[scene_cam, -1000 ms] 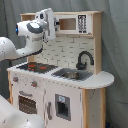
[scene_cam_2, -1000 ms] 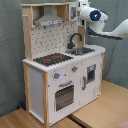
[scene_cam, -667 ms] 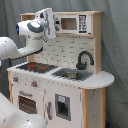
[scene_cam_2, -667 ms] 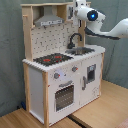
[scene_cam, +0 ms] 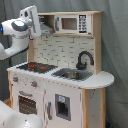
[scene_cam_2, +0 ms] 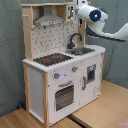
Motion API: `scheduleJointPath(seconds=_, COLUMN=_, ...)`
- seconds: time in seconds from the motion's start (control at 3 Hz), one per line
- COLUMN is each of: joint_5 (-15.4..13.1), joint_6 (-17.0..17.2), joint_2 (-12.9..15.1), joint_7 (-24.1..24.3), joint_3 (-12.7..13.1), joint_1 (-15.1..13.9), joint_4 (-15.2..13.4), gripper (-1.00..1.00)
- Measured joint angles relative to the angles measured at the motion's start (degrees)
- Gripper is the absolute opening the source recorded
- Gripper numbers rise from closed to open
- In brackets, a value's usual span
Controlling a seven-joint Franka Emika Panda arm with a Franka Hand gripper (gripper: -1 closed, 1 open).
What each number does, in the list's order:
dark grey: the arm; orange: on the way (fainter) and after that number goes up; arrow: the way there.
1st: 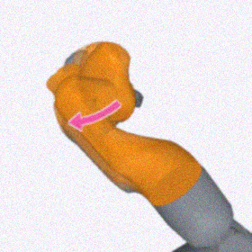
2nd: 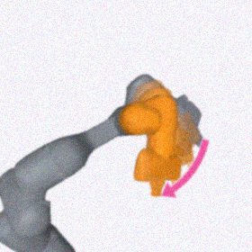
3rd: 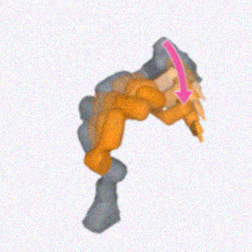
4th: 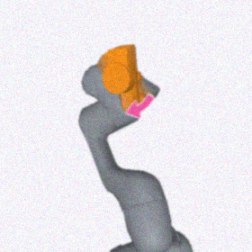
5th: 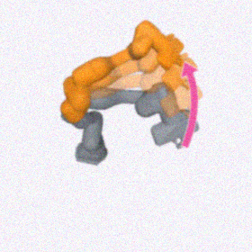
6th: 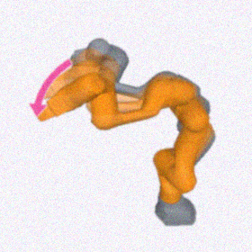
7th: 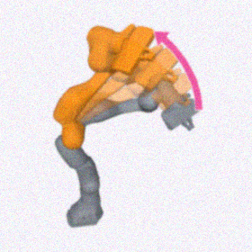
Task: Play with the kitchen
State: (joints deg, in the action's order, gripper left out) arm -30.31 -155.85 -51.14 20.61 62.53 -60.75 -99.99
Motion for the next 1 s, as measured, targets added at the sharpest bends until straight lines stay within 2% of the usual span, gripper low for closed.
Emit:
scheduleJointPath(seconds=0.33, joint_5=0.0, joint_6=1.1, joint_2=-0.8, joint_7=0.0, joint_3=0.0, joint_1=1.2, joint_4=-0.1, gripper=-1.0)
scheduleJointPath(seconds=0.67, joint_5=0.0, joint_6=1.7, joint_2=-1.2, joint_7=0.0, joint_3=0.0, joint_1=1.7, joint_4=-0.1, gripper=1.0)
scheduleJointPath(seconds=1.0, joint_5=0.0, joint_6=3.7, joint_2=-3.0, joint_7=-0.2, joint_3=0.0, joint_1=3.8, joint_4=-0.3, gripper=1.0)
